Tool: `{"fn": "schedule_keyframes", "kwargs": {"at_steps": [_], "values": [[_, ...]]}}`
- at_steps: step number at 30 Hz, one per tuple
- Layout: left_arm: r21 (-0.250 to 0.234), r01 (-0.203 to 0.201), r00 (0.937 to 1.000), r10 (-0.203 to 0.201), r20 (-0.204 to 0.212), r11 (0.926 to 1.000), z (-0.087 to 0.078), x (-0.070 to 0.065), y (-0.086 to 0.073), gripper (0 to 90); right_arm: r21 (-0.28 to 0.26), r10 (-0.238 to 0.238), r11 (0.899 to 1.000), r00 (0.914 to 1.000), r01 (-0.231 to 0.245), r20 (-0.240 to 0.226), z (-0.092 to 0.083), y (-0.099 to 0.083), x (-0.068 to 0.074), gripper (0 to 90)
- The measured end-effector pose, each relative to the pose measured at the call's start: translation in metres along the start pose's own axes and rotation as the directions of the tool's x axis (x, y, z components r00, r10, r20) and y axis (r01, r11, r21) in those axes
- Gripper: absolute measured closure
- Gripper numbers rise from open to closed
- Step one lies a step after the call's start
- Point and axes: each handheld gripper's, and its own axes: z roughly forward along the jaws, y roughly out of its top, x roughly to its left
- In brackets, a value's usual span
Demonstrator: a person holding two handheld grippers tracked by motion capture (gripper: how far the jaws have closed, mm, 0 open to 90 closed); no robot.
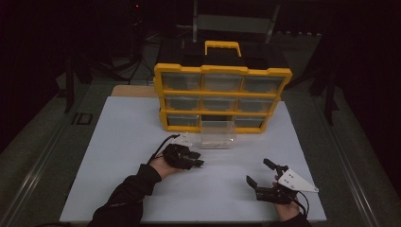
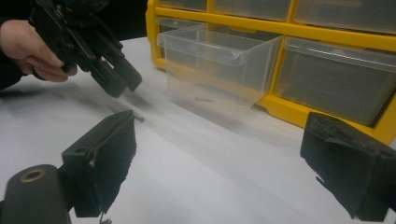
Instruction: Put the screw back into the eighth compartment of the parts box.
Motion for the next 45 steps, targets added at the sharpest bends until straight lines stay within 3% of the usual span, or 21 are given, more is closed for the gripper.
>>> {"fn": "schedule_keyframes", "kwargs": {"at_steps": [4,15,28,36,45], "values": [[0.034,0.005,0.9998,-0.004,-0.018,0.9994,0.007,0.002,-0.002,68.5,0.001,0.0,1.0,1.0,0.0,-0.002,0.0,0.0,0.0,10.8],[0.062,-0.001,0.9997,0.002,-0.023,0.9981,0.019,0.006,-0.004,79.8,-0.001,-0.001,1.0,1.0,0.001,-0.002,0.0,0.0,0.0,10.8],[0.078,-0.005,0.9996,0.007,-0.028,0.9969,0.026,0.009,-0.001,86.2,-0.001,0.0,1.0,1.0,0.0,-0.002,0.0,0.0,0.0,10.7],[0.067,-0.001,0.9989,0.004,-0.046,0.9977,0.025,0.01,0.0,87.2,0.001,-0.001,1.0,1.0,0.001,-0.001,0.0,0.0,-0.001,10.7],[0.034,0.01,0.9981,-0.007,-0.061,0.9994,0.004,0.01,0.008,87.3,-0.001,0.002,1.0,1.0,-0.002,0.0,-0.001,0.0,-0.001,10.8]]}}
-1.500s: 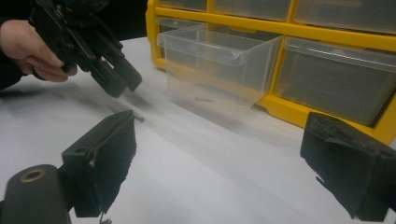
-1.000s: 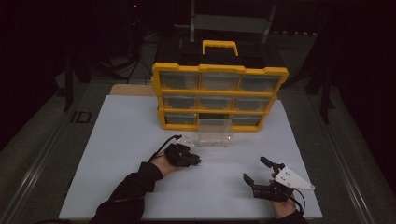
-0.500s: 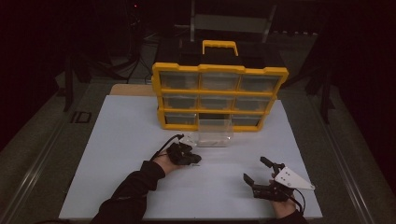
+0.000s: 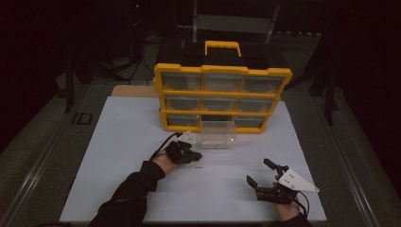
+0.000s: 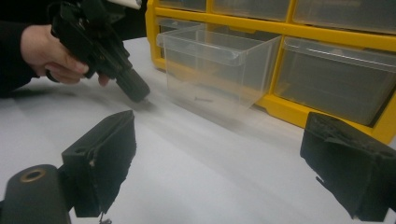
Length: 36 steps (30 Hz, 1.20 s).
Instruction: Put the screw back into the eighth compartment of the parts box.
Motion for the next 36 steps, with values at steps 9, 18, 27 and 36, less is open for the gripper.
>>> {"fn": "schedule_keyframes", "kwargs": {"at_steps": [9,18,27,36], "values": [[-0.041,0.003,0.9998,-0.004,-0.02,0.9992,-0.029,0.0,0.014,87.3,0.002,-0.002,1.0,1.0,0.002,0.002,0.0,0.0,0.001,10.7],[-0.078,-0.014,0.9985,0.01,-0.054,0.9968,-0.055,0.001,0.03,87.3,0.001,-0.004,1.0,1.0,0.004,0.003,0.0,0.0,0.001,10.8],[-0.109,-0.03,0.997,0.022,-0.074,0.9936,-0.069,0.002,0.047,87.4,0.003,-0.005,1.0,1.0,0.005,0.002,0.001,0.0,0.001,10.8],[-0.13,-0.053,0.9952,0.042,-0.089,0.9901,-0.076,0.003,0.069,87.3,0.001,-0.002,1.0,1.0,0.002,0.001,0.0,0.0,0.001,10.7]]}}
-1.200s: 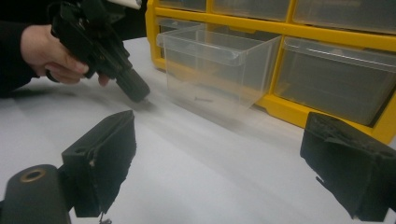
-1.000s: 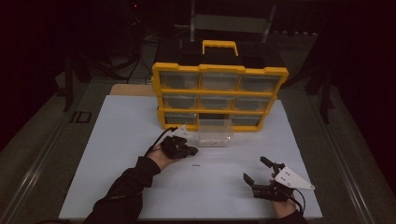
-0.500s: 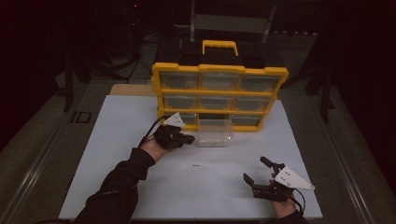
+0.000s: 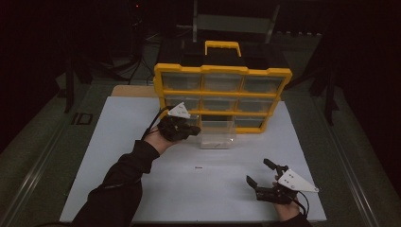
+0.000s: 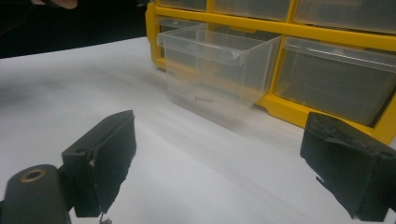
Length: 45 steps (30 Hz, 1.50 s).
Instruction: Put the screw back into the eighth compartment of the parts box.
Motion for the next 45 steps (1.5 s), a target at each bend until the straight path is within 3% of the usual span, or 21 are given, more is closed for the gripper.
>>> {"fn": "schedule_keyframes", "kwargs": {"at_steps": [16,30,35,45], "values": [[-0.012,-0.019,0.9996,0.019,-0.022,0.9997,0.015,-0.003,0.032,87.3,-0.006,0.0,1.0,1.0,0.0,0.0,-0.001,0.0,-0.001,10.7],[-0.012,0.03,0.9981,-0.031,-0.054,0.9995,0.037,-0.011,0.042,87.3,-0.007,0.001,1.0,1.0,-0.001,-0.002,-0.001,0.0,-0.001,10.8],[0.031,0.058,0.9946,-0.055,-0.088,0.9978,0.045,-0.01,0.044,87.2,-0.007,-0.002,1.0,1.0,0.002,-0.004,-0.001,0.0,-0.001,10.7],[0.09,0.073,0.9939,-0.065,-0.089,0.9933,0.059,-0.009,0.044,87.0,-0.007,0.001,1.0,1.0,-0.001,-0.004,-0.001,0.0,-0.001,10.8]]}}
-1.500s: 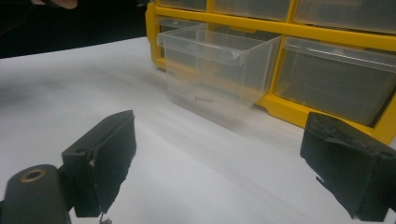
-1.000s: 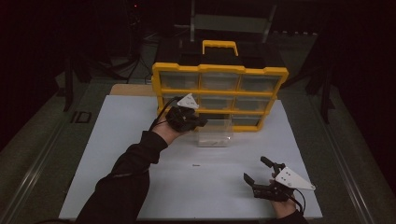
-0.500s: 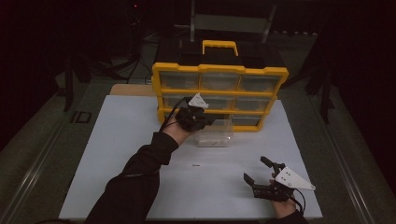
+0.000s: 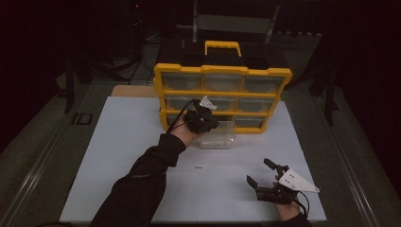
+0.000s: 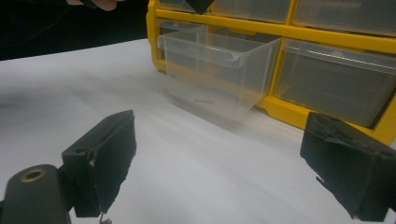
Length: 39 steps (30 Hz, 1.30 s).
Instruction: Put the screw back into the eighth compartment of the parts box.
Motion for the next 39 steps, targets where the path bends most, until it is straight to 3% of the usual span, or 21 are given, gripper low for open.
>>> {"fn": "schedule_keyframes", "kwargs": {"at_steps": [11,24,26,27,30,39], "values": [[0.058,0.009,1.0,-0.009,0.003,0.9983,0.012,0.001,-0.001,87.0,-0.001,-0.003,1.0,1.0,0.003,-0.003,0.0,0.0,0.0,10.7],[0.128,0.037,0.999,-0.04,0.018,0.9911,0.031,0.003,-0.001,86.9,-0.001,0.002,1.0,1.0,-0.002,-0.005,0.0,0.0,0.0,10.8],[0.13,0.05,0.9982,-0.054,0.026,0.9903,0.033,0.004,-0.001,86.4,-0.001,0.004,1.0,1.0,-0.004,-0.006,0.0,0.0,-0.001,10.8],[0.136,0.071,0.9974,-0.073,0.004,0.9882,0.034,0.005,0.0,86.1,-0.001,0.006,1.0,1.0,-0.006,-0.007,0.0,0.0,-0.001,10.8],[0.122,0.097,0.9952,-0.098,-0.002,0.9878,0.032,0.006,0.001,65.5,-0.004,0.005,1.0,1.0,-0.005,-0.006,0.0,0.0,-0.001,10.7],[0.059,0.107,0.9942,-0.107,0.006,0.9925,0.014,0.006,0.006,37.3,0.0,0.003,1.0,1.0,-0.003,-0.007,0.0,0.0,0.0,10.8]]}}
